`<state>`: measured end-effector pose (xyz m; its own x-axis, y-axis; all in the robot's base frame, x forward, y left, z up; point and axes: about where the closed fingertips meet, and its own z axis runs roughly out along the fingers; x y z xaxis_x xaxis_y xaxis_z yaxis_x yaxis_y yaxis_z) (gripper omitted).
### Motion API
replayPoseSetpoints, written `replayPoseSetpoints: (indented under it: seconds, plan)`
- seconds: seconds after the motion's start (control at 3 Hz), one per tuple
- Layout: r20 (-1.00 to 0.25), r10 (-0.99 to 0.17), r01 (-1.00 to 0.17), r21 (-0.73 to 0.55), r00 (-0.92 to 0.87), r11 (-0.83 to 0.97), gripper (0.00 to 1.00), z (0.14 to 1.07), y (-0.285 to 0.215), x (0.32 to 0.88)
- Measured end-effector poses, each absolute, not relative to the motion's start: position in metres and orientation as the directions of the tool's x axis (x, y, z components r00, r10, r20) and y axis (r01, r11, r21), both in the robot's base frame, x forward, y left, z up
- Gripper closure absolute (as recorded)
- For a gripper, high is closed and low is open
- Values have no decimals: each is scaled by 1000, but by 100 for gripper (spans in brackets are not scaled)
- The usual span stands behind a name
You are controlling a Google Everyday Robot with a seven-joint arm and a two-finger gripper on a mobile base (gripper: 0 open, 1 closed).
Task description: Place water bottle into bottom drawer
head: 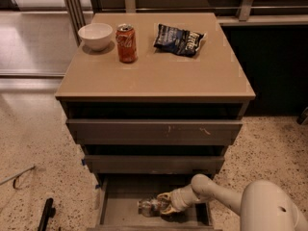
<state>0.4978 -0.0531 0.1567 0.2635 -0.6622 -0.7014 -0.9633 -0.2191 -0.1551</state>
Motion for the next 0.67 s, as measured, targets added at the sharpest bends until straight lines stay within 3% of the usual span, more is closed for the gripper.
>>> replayPoseSetpoints:
  seconds: [0.33, 0.67]
  plan:
    - [-701, -662, -963, -155, 264, -219, 52, 157, -53, 498]
    - [-701, -662, -963, -155, 264, -219, 21, 157, -53, 498]
